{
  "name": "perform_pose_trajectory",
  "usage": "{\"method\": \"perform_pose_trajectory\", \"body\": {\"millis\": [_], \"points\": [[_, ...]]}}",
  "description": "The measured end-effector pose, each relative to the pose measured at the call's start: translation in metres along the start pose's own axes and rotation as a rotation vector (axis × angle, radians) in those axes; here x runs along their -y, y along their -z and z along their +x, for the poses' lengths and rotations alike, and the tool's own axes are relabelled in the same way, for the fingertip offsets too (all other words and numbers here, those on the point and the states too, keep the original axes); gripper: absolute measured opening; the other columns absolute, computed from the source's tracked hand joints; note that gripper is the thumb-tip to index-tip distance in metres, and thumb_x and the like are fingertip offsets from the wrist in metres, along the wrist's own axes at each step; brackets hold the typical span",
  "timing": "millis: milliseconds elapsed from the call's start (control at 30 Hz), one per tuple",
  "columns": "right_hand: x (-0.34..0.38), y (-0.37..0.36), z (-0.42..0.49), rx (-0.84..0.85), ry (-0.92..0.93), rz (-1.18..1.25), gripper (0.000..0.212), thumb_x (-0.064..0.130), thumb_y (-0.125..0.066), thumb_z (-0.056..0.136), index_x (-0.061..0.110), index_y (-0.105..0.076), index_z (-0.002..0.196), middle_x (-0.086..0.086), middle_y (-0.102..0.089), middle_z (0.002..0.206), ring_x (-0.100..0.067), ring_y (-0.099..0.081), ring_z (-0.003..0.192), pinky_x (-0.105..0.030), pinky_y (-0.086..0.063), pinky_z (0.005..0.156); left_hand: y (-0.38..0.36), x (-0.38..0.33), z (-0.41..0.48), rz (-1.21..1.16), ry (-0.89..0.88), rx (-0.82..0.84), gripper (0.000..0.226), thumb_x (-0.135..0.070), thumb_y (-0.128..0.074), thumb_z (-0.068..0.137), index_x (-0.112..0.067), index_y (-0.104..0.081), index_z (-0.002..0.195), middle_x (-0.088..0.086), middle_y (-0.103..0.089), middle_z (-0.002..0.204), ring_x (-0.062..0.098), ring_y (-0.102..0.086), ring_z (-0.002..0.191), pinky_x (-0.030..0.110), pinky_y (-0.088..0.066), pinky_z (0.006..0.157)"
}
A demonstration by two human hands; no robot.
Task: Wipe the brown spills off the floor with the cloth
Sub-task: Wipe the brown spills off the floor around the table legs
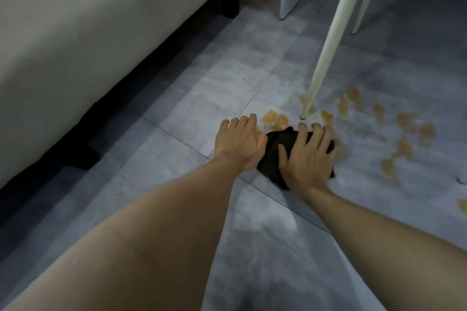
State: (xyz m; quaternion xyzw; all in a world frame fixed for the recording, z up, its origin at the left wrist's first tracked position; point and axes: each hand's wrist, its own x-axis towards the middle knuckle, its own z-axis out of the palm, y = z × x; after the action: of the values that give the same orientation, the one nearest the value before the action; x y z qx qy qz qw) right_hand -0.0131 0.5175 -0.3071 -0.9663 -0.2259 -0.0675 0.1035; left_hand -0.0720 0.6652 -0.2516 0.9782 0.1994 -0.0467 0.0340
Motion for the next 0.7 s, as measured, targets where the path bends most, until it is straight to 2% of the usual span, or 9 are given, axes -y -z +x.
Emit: {"method": "perform_pose_trajectory", "body": {"millis": [67,133,233,300,367,467,567,633,700], "points": [[0.015,-0.012,-0.003,0.047,-0.005,0.002,0.078,0.058,-0.054,0.093,0.006,-0.041,0.149,-0.026,-0.033,0.158,-0.047,-0.023,0.149,-0.068,-0.012,0.117,-0.016,0.007,-0.004,-0.020,0.021,0.005,0.056,-0.040,-0.020,0.093,-0.012,-0.045,0.134,0.010,-0.059,0.128,0.031,-0.054,0.115,0.045,-0.036,0.103],[0.027,-0.024,0.001,0.186,-0.029,-0.029,0.092,0.073,-0.031,0.095,0.006,-0.031,0.158,-0.024,-0.012,0.169,-0.046,0.002,0.156,-0.069,0.009,0.119,-0.031,0.014,-0.004,-0.042,0.032,0.012,0.060,-0.041,-0.020,0.092,-0.011,-0.042,0.140,0.009,-0.057,0.132,0.030,-0.053,0.117,0.044,-0.036,0.103],[0.029,-0.044,0.006,0.258,0.000,-0.070,0.101,0.080,-0.012,0.093,0.008,-0.018,0.163,-0.019,-0.004,0.172,-0.040,0.019,0.156,-0.069,0.012,0.119,-0.051,0.025,0.001,-0.063,0.056,0.017,0.067,-0.042,-0.018,0.095,-0.010,-0.030,0.153,0.008,-0.049,0.145,0.029,-0.047,0.129,0.045,-0.034,0.109],[0.022,-0.049,0.003,0.226,0.056,-0.058,0.097,0.078,-0.012,0.095,0.009,-0.016,0.163,-0.014,-0.009,0.172,-0.035,0.016,0.157,-0.066,0.012,0.120,-0.062,0.031,0.007,-0.105,0.100,0.026,0.070,-0.046,-0.013,0.097,-0.011,-0.022,0.158,0.009,-0.038,0.157,0.031,-0.035,0.142,0.047,-0.028,0.116],[0.008,-0.047,-0.004,0.183,0.157,-0.036,0.088,0.073,-0.015,0.099,0.012,-0.023,0.163,-0.012,-0.012,0.172,-0.033,0.009,0.159,-0.062,0.012,0.123,-0.072,0.035,0.014,-0.155,0.151,0.055,0.069,-0.051,-0.011,0.102,-0.015,-0.009,0.162,0.009,-0.015,0.168,0.035,-0.011,0.154,0.050,-0.014,0.124],[-0.013,-0.045,-0.010,0.083,0.193,0.030,0.073,0.062,-0.024,0.102,0.016,-0.041,0.156,-0.011,-0.032,0.165,-0.035,-0.007,0.158,-0.061,0.004,0.125,-0.088,0.042,0.025,-0.211,0.224,0.094,0.072,-0.061,-0.008,0.102,-0.023,0.004,0.162,0.005,0.008,0.171,0.032,0.013,0.155,0.050,0.003,0.125],[-0.011,-0.050,0.005,0.046,0.125,0.151,0.071,0.058,-0.031,0.100,0.010,-0.048,0.149,-0.009,-0.044,0.158,-0.032,-0.016,0.157,-0.060,-0.002,0.126,-0.106,0.045,0.027,-0.189,0.254,0.042,0.076,-0.066,-0.004,0.098,-0.025,0.006,0.162,0.002,0.013,0.170,0.029,0.018,0.155,0.050,0.008,0.124],[-0.007,-0.056,0.009,0.013,0.198,0.211,0.066,0.056,-0.039,0.100,0.006,-0.055,0.140,-0.011,-0.045,0.155,-0.032,-0.019,0.156,-0.058,-0.004,0.127,-0.112,0.047,0.028,-0.194,0.262,0.006,0.080,-0.068,0.001,0.096,-0.024,0.005,0.162,-0.001,0.011,0.170,0.026,0.017,0.155,0.048,0.009,0.125],[-0.011,-0.060,0.005,-0.102,0.300,0.210,0.053,0.046,-0.050,0.099,0.003,-0.064,0.128,-0.017,-0.050,0.148,-0.036,-0.028,0.152,-0.058,-0.012,0.126,-0.112,0.049,0.028,-0.206,0.264,-0.001,0.082,-0.069,0.004,0.094,-0.023,0.005,0.162,-0.002,0.011,0.170,0.023,0.018,0.155,0.047,0.010,0.125]]}}
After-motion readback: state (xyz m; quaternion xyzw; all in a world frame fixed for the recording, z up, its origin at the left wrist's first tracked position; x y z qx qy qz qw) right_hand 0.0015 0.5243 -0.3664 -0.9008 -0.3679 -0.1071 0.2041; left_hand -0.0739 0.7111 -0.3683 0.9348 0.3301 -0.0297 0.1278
